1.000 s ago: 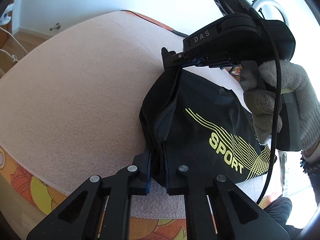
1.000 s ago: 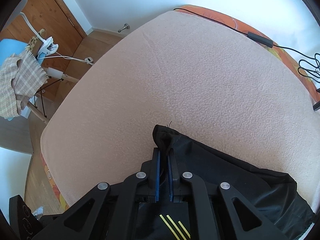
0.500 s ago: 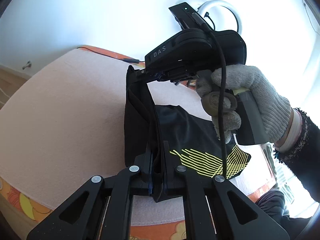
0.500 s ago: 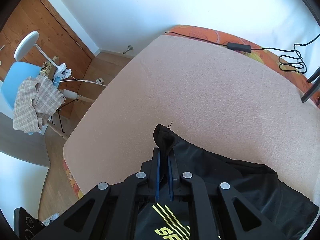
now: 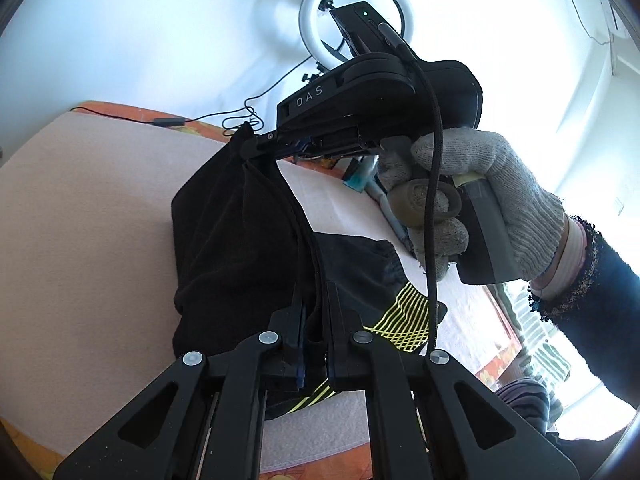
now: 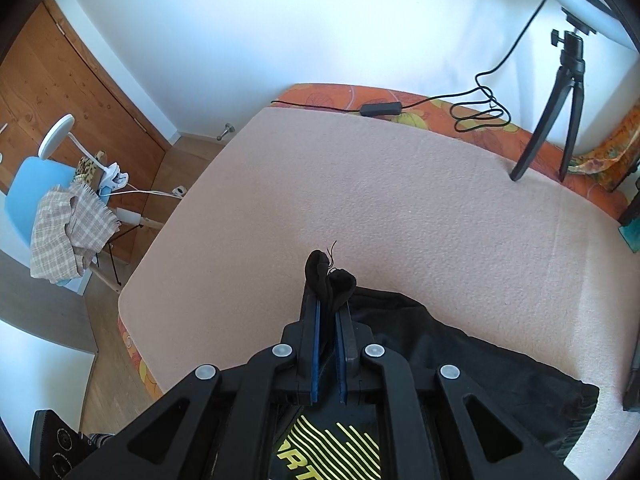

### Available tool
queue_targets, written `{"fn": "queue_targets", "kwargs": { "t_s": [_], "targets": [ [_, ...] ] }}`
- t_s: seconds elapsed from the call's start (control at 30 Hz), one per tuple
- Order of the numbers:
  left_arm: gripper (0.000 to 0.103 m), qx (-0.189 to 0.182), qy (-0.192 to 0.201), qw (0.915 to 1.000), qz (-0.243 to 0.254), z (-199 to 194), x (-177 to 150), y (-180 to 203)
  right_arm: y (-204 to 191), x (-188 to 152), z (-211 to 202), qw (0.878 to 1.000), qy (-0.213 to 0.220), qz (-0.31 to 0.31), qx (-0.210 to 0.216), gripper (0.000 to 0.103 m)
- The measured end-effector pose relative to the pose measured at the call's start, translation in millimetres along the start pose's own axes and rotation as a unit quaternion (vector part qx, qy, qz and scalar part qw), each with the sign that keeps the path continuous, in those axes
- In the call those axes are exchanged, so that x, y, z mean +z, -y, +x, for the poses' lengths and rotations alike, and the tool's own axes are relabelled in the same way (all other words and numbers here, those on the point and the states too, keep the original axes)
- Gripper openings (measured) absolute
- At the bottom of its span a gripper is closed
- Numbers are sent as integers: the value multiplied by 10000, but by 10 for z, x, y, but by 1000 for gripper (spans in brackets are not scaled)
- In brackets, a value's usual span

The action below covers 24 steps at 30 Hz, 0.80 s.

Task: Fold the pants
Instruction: 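Lift the shorts with both grippers and fold them over onto the bed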

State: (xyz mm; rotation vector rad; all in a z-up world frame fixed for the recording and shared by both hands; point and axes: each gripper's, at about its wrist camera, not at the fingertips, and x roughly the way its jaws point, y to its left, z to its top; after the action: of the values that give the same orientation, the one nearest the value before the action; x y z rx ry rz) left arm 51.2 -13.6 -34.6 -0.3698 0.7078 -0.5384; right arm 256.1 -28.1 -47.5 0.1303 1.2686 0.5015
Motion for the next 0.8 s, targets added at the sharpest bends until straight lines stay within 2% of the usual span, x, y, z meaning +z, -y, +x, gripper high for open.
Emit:
{"fn": "queue_targets", "kwargs": {
  "t_s": [0.4, 0.8],
  "targets": [
    [6, -604, -381, 9971, 274, 531, 87, 368, 814, -306, -397, 9991, 144, 312, -254, 4],
    [6, -964, -864, 9900, 566, 1390, 137, 752, 1716, -747, -627, 9951, 204, 895, -370, 4]
  ]
}}
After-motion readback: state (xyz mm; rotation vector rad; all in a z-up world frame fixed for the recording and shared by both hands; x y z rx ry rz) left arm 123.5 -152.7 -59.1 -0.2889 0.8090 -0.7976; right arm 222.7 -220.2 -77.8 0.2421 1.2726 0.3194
